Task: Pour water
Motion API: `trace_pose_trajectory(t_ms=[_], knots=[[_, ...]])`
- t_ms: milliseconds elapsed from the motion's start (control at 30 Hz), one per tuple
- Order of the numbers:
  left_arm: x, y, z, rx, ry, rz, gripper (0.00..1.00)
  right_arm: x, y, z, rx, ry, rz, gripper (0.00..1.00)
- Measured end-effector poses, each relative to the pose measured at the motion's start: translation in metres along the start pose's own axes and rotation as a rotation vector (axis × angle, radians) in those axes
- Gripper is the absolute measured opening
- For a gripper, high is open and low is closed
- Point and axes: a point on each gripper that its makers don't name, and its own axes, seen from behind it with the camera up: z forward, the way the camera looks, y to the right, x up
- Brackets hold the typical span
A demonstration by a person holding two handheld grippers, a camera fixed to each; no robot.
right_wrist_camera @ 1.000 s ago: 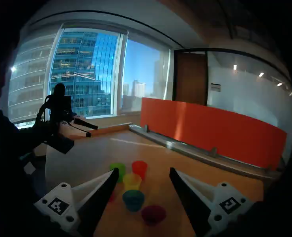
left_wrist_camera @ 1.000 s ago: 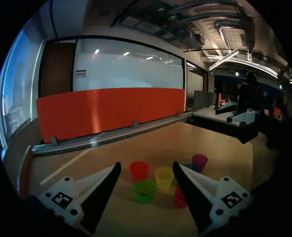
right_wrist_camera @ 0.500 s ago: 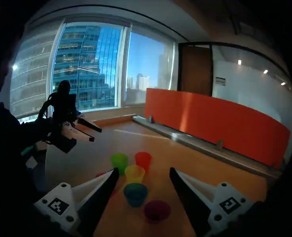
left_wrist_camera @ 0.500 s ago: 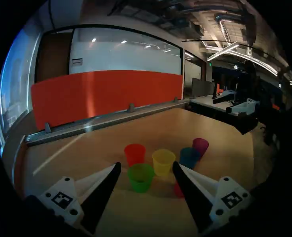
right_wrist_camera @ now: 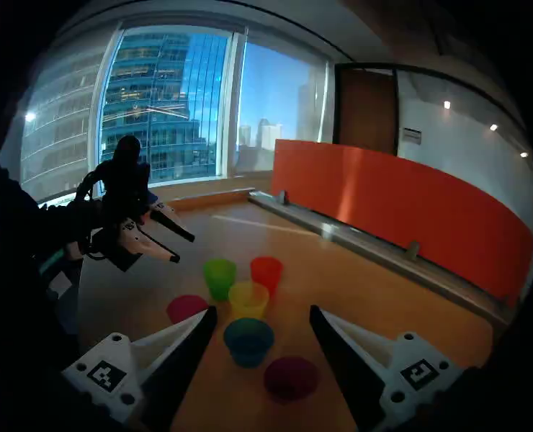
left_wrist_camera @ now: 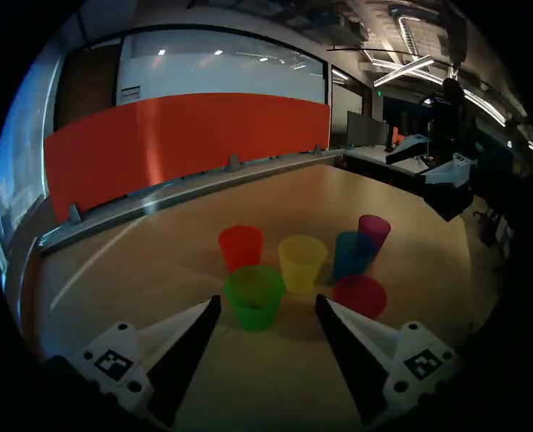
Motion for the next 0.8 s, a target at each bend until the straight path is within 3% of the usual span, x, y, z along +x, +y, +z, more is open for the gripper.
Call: trace_pose_trajectory(t_ms=[400,800], knots=[[-0.030,-0.003,0.032,0.002,-0.103,0.042,0.98,-0.025,-0.006,0.024,0.049,-0.069,-0.037,0.99],[-0.041,-0.014,0.054,0.019,-0.151,0.061,0.97,-0.045,-0.017,0.043,0.097,-0.135,-0.092,0.99]])
